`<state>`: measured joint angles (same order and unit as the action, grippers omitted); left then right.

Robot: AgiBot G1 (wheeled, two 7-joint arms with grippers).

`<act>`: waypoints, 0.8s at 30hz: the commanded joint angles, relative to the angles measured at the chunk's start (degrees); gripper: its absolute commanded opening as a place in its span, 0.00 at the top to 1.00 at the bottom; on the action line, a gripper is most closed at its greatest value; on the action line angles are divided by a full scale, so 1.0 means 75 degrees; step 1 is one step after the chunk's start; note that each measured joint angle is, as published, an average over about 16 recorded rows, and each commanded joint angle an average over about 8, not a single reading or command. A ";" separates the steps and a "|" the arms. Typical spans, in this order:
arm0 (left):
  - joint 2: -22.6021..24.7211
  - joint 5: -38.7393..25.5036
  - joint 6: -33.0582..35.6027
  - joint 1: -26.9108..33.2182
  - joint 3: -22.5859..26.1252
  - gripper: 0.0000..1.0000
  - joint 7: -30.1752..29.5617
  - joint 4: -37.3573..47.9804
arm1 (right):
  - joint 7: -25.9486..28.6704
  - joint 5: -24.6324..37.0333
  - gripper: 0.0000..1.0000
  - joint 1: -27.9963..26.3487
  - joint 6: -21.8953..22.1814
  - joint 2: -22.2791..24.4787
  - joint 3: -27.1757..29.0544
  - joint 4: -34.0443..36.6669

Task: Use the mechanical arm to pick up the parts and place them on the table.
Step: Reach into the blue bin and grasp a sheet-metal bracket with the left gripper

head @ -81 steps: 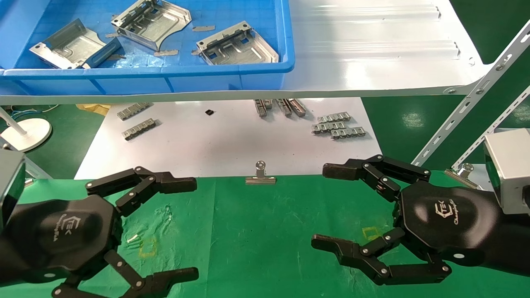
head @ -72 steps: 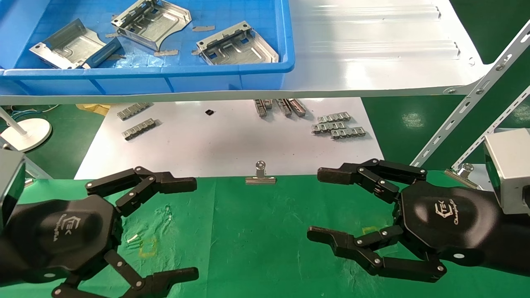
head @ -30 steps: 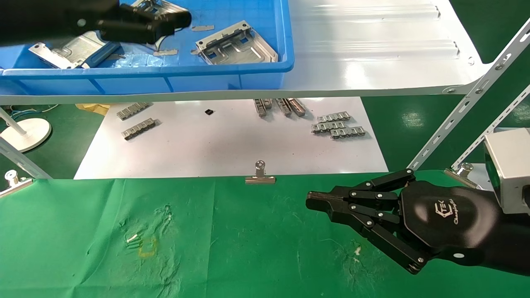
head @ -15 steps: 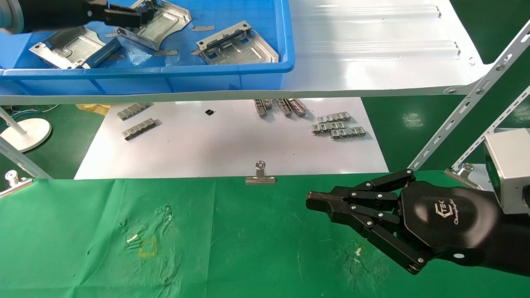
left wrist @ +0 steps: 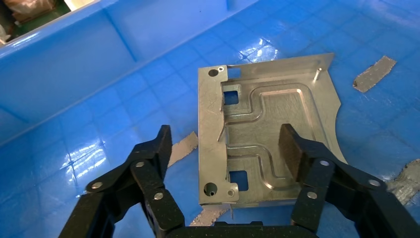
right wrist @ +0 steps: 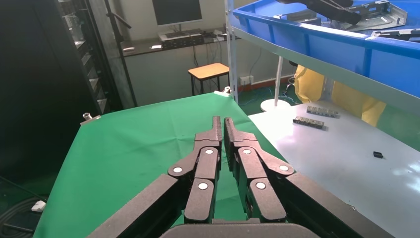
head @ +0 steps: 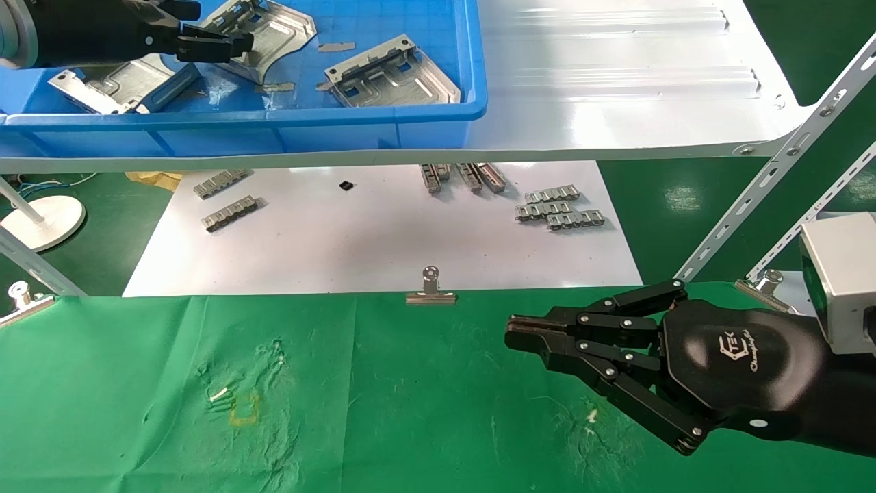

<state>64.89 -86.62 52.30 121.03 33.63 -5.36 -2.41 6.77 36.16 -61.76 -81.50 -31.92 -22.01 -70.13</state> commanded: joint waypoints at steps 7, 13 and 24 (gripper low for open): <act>0.0005 0.0057 -0.0124 -0.0011 -0.0042 1.00 0.0277 0.0041 | 0.0000 0.0000 0.00 0.0000 0.0000 0.0000 0.0000 0.0000; 0.0036 0.0075 -0.0177 -0.0006 -0.0056 1.00 0.0400 0.0101 | 0.0000 0.0000 0.00 0.0000 0.0000 0.0000 0.0000 0.0000; 0.0014 0.0278 0.0001 0.0061 -0.0196 1.00 0.0575 0.0095 | 0.0000 0.0000 0.00 0.0000 0.0000 0.0000 0.0000 0.0000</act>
<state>64.56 -84.17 53.73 121.65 31.93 -0.76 -1.99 6.77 36.16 -61.76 -81.50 -31.92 -22.01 -70.13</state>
